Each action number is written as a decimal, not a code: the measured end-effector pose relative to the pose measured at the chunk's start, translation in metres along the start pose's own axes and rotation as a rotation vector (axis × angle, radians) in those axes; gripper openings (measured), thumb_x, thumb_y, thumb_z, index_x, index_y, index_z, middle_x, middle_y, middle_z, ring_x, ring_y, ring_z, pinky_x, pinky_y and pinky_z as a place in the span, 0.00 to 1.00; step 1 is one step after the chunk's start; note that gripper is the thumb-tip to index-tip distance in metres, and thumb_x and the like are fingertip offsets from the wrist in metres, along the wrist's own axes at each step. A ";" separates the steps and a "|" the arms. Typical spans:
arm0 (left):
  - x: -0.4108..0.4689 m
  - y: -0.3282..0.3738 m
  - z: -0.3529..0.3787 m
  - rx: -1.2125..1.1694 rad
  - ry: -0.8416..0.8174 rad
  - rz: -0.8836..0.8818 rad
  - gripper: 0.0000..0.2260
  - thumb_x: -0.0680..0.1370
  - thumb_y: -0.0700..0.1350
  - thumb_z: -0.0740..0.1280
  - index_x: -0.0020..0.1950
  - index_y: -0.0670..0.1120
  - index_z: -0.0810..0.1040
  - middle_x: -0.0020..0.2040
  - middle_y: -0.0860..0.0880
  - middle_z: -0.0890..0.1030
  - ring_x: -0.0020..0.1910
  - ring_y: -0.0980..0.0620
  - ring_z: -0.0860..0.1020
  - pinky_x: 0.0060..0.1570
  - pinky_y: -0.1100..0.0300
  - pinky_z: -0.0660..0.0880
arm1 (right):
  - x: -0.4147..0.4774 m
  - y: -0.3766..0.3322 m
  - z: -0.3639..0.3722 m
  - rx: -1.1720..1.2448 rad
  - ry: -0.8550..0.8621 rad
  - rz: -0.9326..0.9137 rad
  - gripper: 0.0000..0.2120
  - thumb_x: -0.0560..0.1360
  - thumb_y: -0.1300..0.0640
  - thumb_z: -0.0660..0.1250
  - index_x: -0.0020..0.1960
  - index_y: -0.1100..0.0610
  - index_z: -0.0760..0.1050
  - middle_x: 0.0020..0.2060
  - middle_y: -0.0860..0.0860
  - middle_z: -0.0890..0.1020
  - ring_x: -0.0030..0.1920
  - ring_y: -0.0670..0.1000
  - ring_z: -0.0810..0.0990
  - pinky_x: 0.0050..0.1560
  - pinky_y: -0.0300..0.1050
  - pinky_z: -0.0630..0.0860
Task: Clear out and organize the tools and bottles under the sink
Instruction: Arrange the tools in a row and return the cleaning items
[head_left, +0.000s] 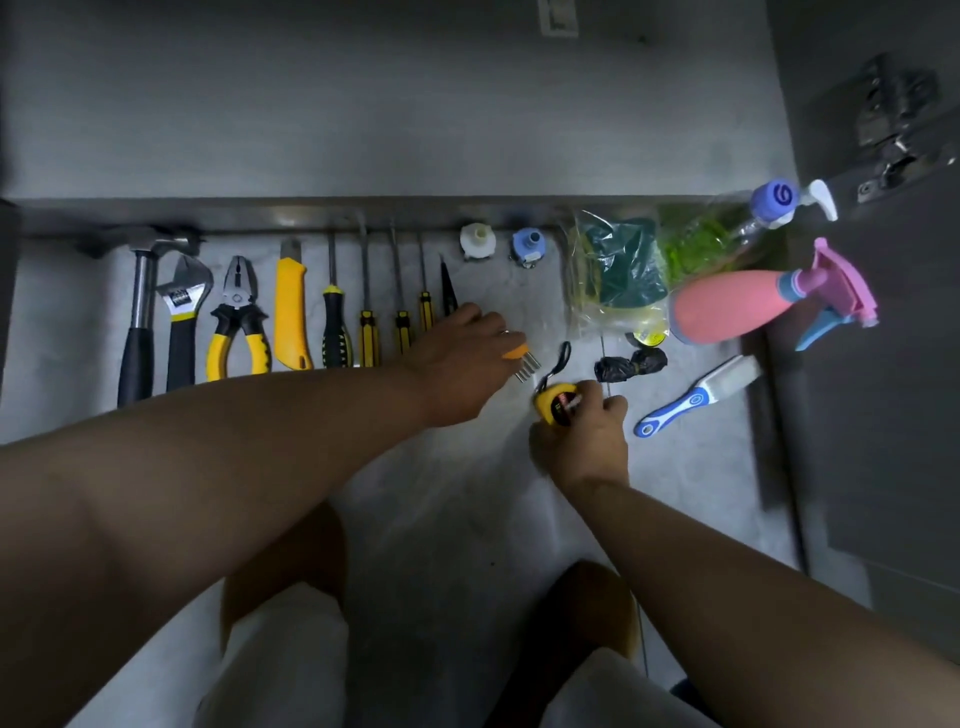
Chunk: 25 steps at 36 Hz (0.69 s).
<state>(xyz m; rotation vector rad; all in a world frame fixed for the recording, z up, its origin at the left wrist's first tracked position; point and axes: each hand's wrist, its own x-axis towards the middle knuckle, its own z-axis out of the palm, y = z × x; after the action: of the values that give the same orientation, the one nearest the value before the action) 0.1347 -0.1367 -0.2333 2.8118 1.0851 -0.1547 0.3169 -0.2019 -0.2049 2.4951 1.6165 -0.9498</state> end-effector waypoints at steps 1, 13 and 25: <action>0.000 0.000 0.000 0.015 0.003 0.002 0.18 0.77 0.43 0.63 0.67 0.49 0.78 0.73 0.48 0.72 0.67 0.43 0.72 0.64 0.47 0.67 | 0.003 -0.003 0.001 0.025 0.011 0.032 0.24 0.72 0.54 0.73 0.64 0.54 0.66 0.59 0.55 0.65 0.53 0.64 0.78 0.53 0.54 0.76; -0.016 0.008 -0.006 0.019 -0.015 -0.072 0.20 0.79 0.42 0.62 0.70 0.40 0.76 0.74 0.39 0.71 0.74 0.40 0.68 0.74 0.46 0.64 | 0.021 -0.044 -0.002 0.217 0.091 -0.020 0.22 0.75 0.65 0.67 0.68 0.62 0.68 0.65 0.61 0.66 0.54 0.62 0.76 0.50 0.42 0.67; -0.029 0.024 -0.003 0.032 -0.116 -0.158 0.31 0.83 0.52 0.56 0.82 0.38 0.55 0.81 0.39 0.59 0.80 0.38 0.57 0.77 0.42 0.56 | -0.012 -0.013 0.010 -0.326 0.010 -0.331 0.38 0.77 0.59 0.63 0.82 0.52 0.48 0.79 0.56 0.52 0.73 0.59 0.60 0.65 0.55 0.72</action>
<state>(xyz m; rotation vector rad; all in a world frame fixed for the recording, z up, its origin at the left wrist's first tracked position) 0.1301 -0.1731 -0.2245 2.7040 1.2871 -0.3493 0.2974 -0.2094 -0.2032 2.0637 2.0390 -0.6266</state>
